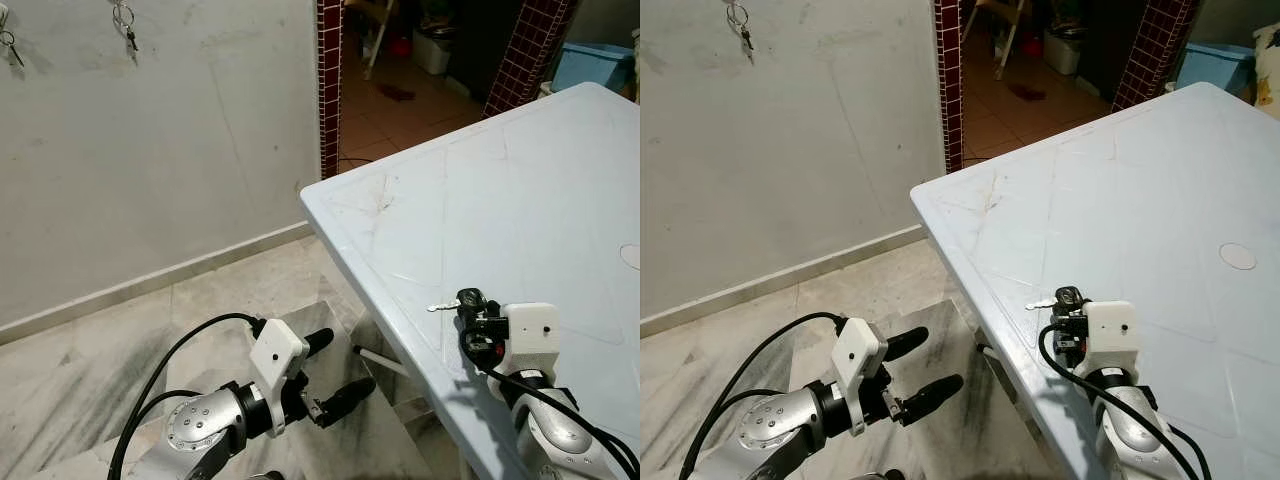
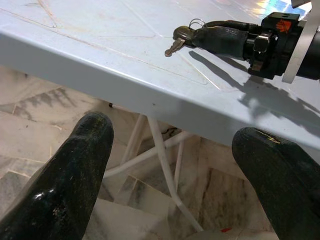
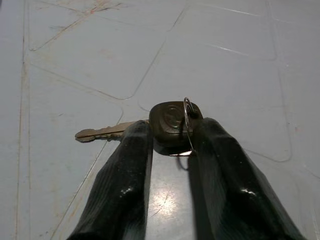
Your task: Hang keys on a hook
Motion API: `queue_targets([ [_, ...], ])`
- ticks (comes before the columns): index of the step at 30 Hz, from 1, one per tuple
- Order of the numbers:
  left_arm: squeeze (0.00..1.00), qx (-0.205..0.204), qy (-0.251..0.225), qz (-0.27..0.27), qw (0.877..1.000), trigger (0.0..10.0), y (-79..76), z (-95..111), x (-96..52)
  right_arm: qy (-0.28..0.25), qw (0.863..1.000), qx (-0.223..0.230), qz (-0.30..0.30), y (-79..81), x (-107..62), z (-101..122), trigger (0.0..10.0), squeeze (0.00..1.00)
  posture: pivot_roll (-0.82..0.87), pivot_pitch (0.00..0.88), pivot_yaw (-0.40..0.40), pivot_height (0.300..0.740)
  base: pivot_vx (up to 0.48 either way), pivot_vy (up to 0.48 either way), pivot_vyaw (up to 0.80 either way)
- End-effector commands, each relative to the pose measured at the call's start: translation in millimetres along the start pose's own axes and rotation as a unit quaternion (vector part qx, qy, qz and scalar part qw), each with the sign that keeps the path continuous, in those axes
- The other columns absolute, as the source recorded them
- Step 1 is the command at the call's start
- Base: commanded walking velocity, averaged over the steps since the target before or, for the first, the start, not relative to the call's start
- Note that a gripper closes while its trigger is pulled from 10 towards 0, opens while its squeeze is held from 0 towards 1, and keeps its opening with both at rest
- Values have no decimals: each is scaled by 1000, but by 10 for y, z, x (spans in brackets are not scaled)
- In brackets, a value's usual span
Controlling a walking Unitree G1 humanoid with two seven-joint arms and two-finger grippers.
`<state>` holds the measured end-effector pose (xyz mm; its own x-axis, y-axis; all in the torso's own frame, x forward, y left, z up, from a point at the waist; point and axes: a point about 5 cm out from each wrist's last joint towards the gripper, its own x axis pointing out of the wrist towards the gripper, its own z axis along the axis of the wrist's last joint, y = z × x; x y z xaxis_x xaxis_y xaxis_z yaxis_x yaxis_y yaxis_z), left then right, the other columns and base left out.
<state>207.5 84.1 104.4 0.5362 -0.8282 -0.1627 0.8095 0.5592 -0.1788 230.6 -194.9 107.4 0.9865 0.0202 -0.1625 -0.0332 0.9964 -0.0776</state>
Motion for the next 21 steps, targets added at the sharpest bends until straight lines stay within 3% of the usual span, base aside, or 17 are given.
queue_targets([
  [1,0,7,2,4,1000,10000,6,23,-31,7,1000,4,4,20,-11,-30,0,0,-18,157,47,740,0,0,0],
  [21,0,12,6,8,1000,10000,10,22,-31,22,1000,-6,-8,-76,-61,-92,0,0,-16,160,52,740,0,0,0],
])
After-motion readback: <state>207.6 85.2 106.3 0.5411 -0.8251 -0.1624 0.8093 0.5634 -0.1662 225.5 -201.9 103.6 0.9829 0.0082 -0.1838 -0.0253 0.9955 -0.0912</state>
